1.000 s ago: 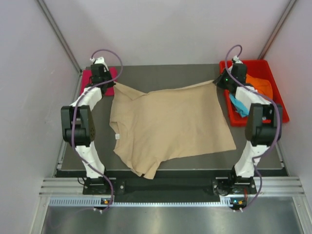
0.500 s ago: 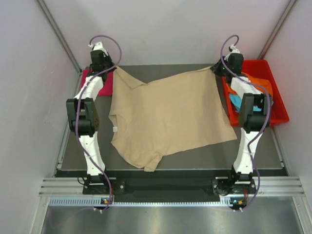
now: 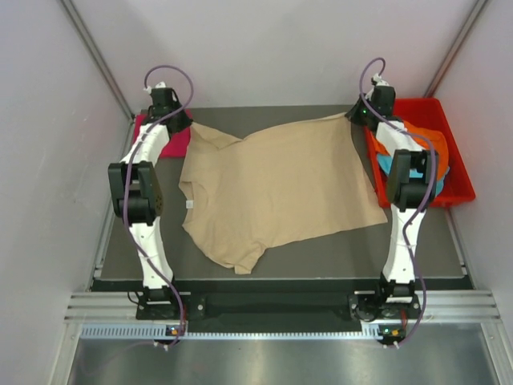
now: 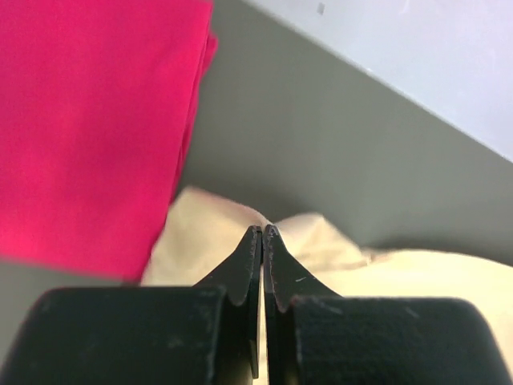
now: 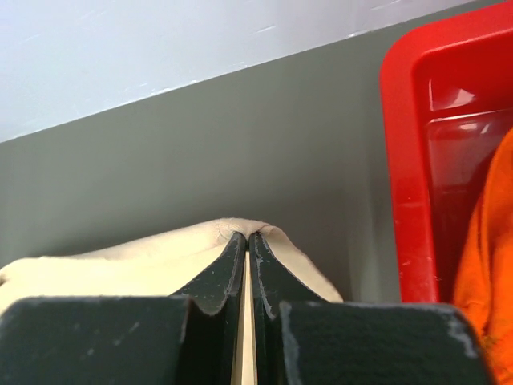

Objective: Fold and stack the t-shirts
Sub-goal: Fold the tshirt

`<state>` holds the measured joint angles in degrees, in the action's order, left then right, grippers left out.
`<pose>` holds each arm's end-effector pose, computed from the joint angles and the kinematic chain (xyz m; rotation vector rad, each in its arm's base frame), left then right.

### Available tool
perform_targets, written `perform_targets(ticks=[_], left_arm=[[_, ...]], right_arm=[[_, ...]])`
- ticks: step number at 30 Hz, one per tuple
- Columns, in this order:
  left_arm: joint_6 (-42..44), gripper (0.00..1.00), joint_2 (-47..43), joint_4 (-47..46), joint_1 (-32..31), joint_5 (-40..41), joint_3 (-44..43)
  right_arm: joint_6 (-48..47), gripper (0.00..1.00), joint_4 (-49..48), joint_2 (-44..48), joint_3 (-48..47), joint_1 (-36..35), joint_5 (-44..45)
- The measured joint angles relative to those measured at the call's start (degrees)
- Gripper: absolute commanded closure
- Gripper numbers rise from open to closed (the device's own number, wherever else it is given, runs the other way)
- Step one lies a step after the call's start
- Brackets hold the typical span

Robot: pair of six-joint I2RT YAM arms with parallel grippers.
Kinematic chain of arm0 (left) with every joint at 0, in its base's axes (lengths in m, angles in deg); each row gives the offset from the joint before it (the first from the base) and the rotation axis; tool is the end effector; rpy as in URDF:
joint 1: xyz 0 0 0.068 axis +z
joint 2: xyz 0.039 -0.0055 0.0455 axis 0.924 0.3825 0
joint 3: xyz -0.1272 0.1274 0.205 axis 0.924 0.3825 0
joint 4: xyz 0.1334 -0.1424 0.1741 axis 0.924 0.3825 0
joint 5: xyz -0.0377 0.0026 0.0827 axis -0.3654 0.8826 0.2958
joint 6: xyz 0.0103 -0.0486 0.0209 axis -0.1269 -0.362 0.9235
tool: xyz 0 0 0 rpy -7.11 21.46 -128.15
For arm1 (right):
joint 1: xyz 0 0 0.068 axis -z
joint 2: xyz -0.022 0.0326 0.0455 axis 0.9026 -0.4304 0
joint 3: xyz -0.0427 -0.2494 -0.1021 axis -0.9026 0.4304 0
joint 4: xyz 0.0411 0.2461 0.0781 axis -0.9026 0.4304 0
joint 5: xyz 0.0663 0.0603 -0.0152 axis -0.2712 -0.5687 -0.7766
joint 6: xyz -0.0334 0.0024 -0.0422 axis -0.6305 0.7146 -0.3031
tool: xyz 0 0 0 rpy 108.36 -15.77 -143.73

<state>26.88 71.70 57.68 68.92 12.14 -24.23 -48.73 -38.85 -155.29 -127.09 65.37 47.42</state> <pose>0.5066 0.0109 0.2604 -0.5592 2.0805 -0.3430 0.5423 0.0003 0.2119 0.2726 2.0680 0.4796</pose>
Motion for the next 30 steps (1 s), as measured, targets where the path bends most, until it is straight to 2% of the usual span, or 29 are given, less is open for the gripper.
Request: perform_targets(ticks=[6,13,21,30], left_arm=[[-3.0,1.0,-9.2,5.4,0.0,0.6,7.8],[-4.7,1.0,-21.0,8.5,0.0,1.0,17.4],[-7.3,1.0,-28.6,11.4,0.0,0.4,25.4],[-9.2,1.0,-38.3,14.6,0.0,-2.9,39.2]], right_arm=[[-2.4,1.0,3.7,0.1,-0.8,0.0,1.2],[-4.3,1.0,6.7,5.0,5.8,0.1,1.8],[-5.6,1.0,7.5,12.1,11.0,0.1,3.3],[-8.0,1.0,10.2,13.2,13.5,0.1,6.5]])
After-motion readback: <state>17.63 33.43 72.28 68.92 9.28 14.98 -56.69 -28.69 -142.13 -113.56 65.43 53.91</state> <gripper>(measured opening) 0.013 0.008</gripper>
